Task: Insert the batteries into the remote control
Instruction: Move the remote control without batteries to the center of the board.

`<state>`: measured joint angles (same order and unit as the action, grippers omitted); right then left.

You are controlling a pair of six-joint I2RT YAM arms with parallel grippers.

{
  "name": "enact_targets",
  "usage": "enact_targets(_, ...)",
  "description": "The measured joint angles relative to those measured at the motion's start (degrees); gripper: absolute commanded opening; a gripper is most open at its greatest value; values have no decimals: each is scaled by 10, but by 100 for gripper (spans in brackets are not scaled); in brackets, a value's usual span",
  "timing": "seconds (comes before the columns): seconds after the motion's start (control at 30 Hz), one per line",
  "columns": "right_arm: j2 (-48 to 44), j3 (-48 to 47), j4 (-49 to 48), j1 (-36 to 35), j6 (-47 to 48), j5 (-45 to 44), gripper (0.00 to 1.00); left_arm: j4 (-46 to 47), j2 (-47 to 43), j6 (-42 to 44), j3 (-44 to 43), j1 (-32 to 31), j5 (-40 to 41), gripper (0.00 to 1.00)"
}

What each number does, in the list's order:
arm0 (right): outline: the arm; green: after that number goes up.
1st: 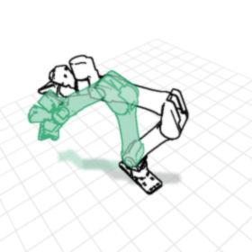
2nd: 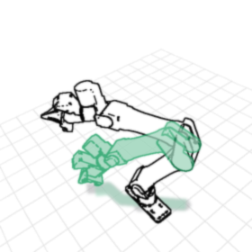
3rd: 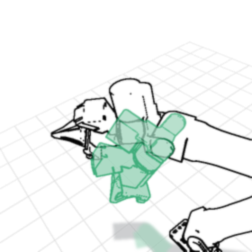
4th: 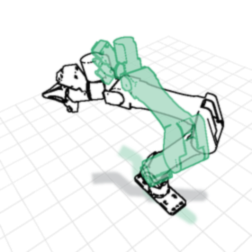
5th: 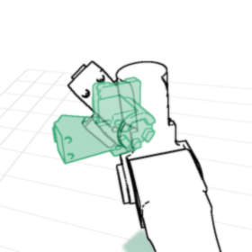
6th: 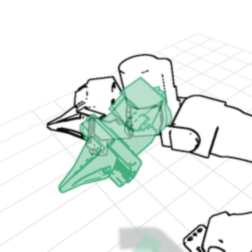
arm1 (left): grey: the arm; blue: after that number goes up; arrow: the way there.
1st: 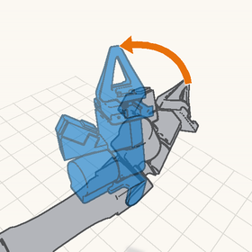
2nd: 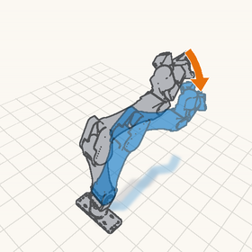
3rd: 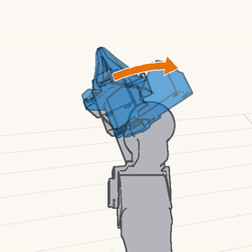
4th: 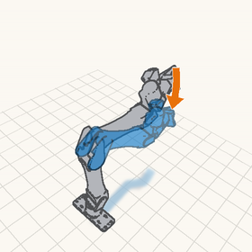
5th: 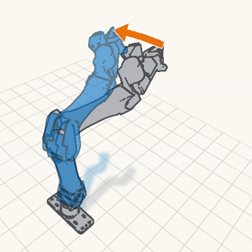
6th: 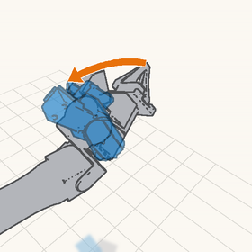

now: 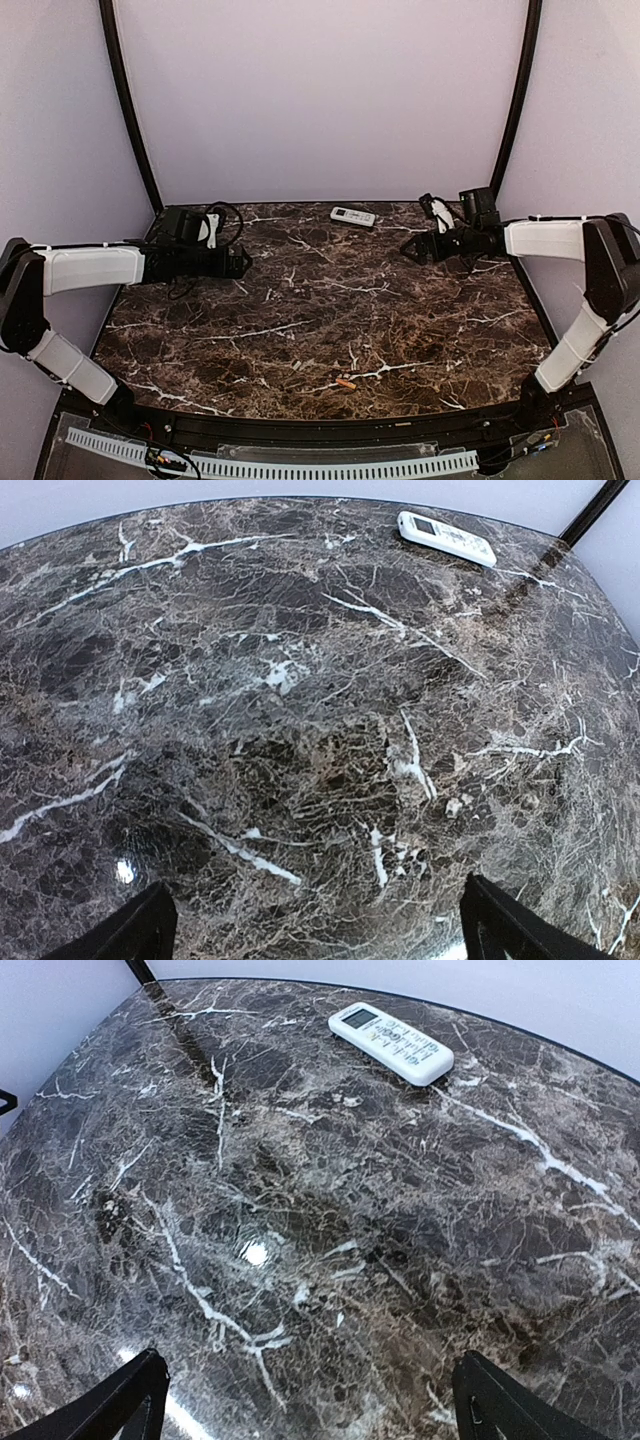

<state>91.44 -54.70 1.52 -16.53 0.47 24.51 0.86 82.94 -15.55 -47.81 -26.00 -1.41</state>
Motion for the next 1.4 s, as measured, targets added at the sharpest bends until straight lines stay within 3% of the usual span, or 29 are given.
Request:
enact_targets(0.23, 82, -106, 20, -4, 58, -16, 99, 33, 0, 9, 0, -4, 0, 100)
enact_targets(0.53, 254, -339, 60, -6, 124, -20, 99, 68, -17, 10, 21, -6, -6, 100)
enact_targets(0.9, 458, -557, 137, -6, 158, -14, 99, 85, -50, 15, 34, -6, -12, 100)
enact_targets(1.4, 630, -827, 244, -6, 171, -16, 99, 85, -52, 32, 36, -7, -10, 100)
